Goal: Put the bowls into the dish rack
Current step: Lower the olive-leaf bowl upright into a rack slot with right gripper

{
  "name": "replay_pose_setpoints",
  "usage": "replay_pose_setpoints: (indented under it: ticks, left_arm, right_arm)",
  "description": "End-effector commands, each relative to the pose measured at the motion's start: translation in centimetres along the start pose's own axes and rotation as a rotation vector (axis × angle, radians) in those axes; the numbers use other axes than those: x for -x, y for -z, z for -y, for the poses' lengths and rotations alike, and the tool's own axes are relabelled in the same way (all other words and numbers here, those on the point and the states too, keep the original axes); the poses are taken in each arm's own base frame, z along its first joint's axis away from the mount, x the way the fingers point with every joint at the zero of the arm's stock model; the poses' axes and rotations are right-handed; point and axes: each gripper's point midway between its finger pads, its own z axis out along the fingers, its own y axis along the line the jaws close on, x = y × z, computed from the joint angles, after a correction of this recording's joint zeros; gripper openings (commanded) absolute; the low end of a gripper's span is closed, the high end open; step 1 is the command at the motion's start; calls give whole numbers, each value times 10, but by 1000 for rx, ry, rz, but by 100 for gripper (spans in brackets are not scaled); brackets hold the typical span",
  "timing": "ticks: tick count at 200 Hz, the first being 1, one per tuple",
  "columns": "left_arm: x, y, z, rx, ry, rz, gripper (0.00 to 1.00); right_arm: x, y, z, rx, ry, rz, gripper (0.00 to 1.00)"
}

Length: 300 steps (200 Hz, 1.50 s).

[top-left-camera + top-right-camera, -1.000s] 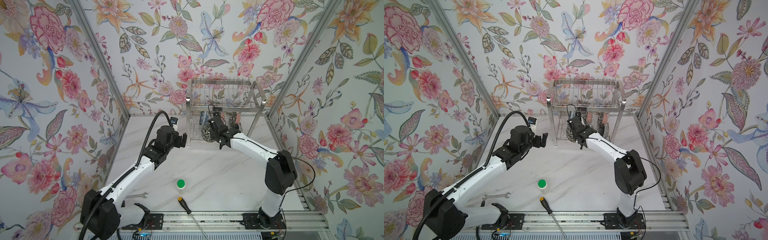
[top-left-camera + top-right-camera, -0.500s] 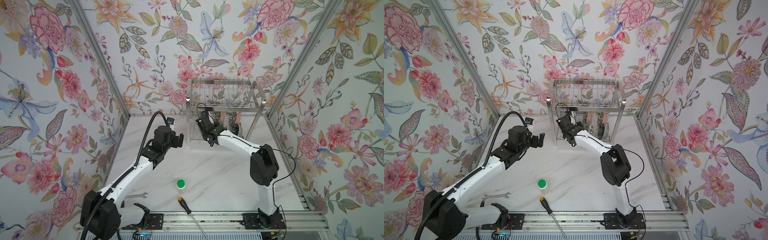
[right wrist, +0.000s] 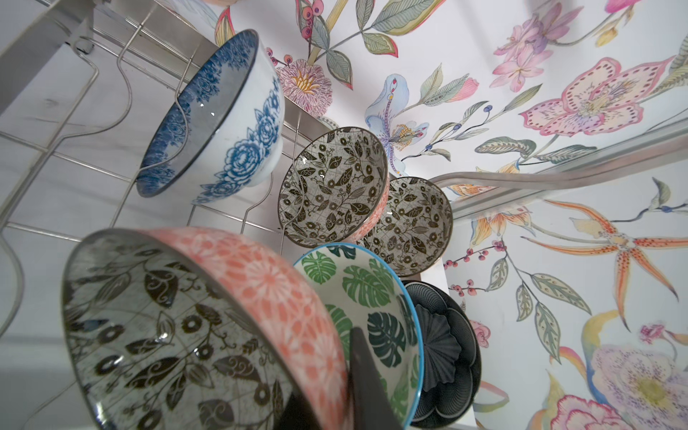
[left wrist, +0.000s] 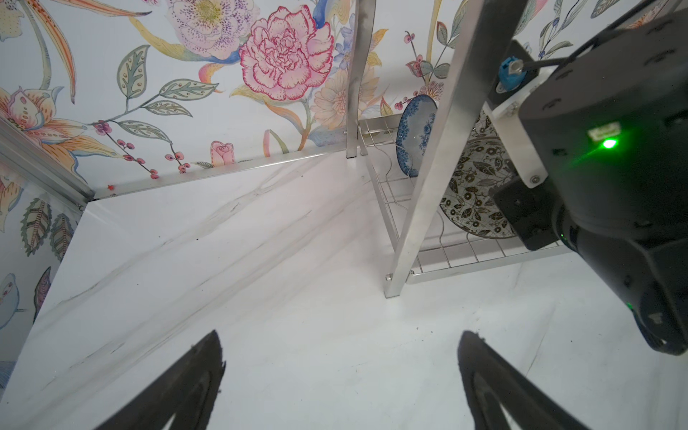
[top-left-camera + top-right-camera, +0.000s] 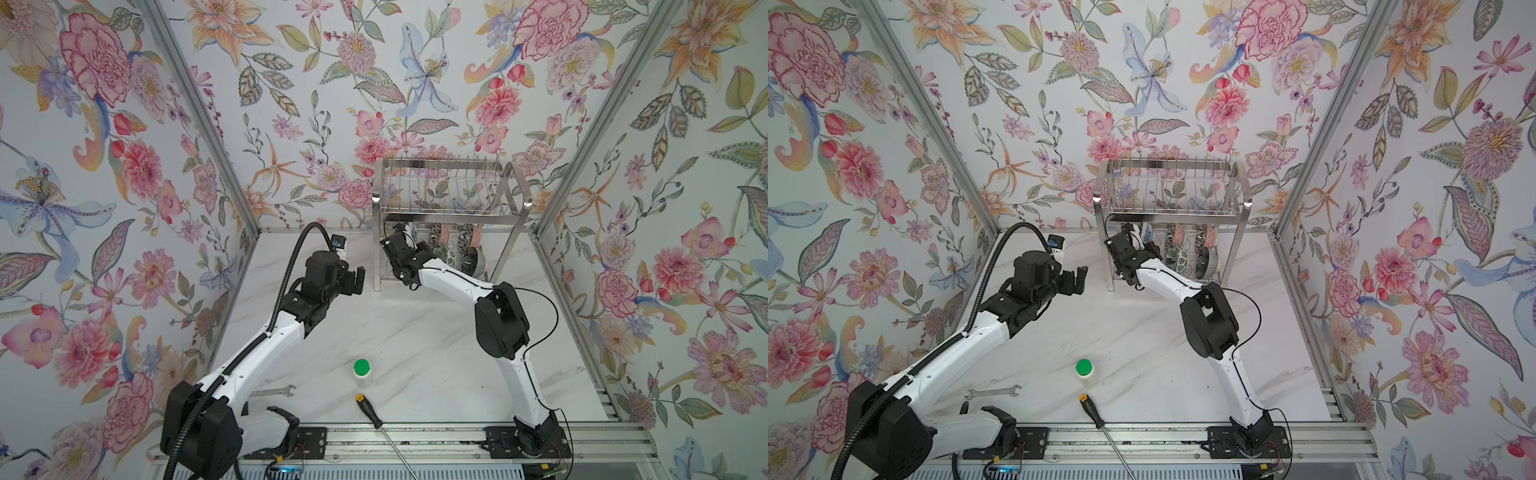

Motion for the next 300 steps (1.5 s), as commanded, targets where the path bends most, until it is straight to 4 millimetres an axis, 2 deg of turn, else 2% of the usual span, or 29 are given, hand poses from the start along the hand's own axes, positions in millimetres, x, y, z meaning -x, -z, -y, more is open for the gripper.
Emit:
replay_pose_setpoints:
  ticks: [1,52,117,168,176,240,300]
  left_arm:
    - [-5,1,-5,2,-10,-19,99]
    - [-4,1,-7,5,-12,-22,99]
    - [-5,3,-8,2,-9,-21,99]
    - [-6,5,-10,6,-7,-22,99]
    - [-6,5,-9,6,-7,-20,99]
    - [-5,7,-10,6,-5,-17,99]
    - [-7,7,-10,5,-6,-19,99]
  right_arm:
    - [15,0,13,-69,1,21,0]
    - [17,-9,9,-108,40,12,0]
    - [10,-20,0,-118,81,-7,0]
    - [7,-24,-6,-118,91,-9,0]
    - [7,-23,-2,-145,87,-11,0]
    - [3,-29,-13,-181,88,0,0]
    - [4,-25,-18,-185,59,23,0]
